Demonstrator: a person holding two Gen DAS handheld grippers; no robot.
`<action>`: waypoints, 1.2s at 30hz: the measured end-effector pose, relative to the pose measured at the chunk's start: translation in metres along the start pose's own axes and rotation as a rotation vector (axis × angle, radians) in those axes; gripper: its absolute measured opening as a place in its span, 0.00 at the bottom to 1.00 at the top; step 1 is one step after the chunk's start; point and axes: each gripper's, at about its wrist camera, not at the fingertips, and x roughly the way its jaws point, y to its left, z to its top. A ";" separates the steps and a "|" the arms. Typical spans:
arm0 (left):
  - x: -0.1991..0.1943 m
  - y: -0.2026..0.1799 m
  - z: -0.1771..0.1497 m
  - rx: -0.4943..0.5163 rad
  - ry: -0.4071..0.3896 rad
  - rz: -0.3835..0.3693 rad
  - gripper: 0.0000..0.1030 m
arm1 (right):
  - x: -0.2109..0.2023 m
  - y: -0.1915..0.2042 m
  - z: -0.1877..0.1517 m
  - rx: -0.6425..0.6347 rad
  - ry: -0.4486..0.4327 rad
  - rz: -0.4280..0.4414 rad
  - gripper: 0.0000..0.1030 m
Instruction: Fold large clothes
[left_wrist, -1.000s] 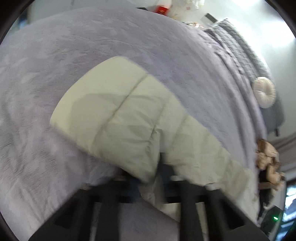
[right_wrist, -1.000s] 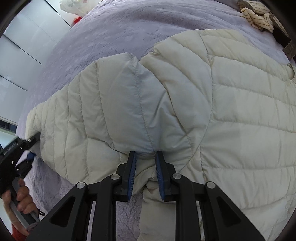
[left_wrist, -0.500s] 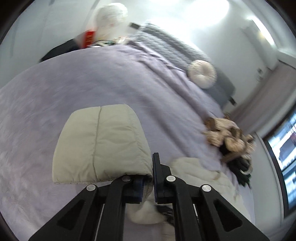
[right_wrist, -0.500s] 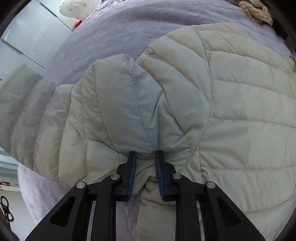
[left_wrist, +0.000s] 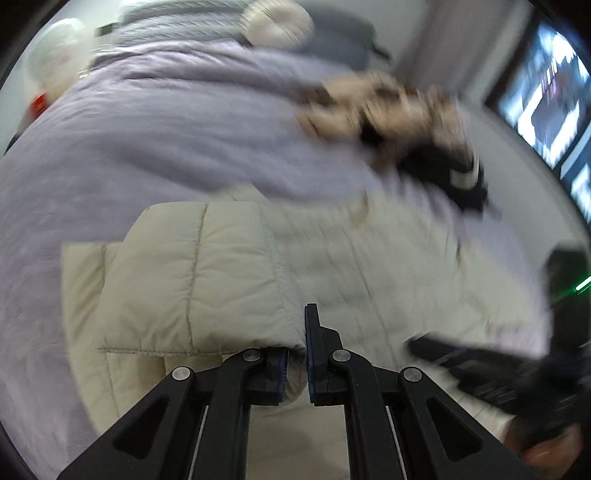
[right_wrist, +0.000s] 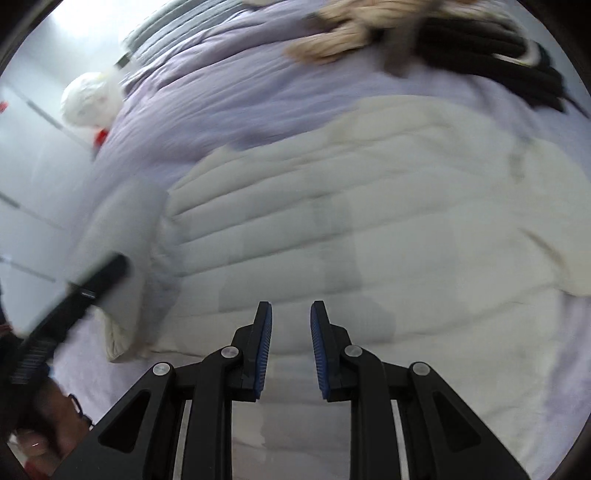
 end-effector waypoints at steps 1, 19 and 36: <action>0.008 -0.008 -0.004 0.023 0.021 0.007 0.09 | -0.007 -0.019 -0.002 0.023 -0.003 -0.014 0.23; 0.023 -0.059 -0.051 0.206 0.163 0.199 0.84 | -0.036 -0.102 -0.021 0.106 -0.002 -0.016 0.34; -0.035 0.073 -0.127 -0.122 0.113 0.450 0.84 | 0.028 0.121 -0.036 -0.810 -0.189 -0.216 0.82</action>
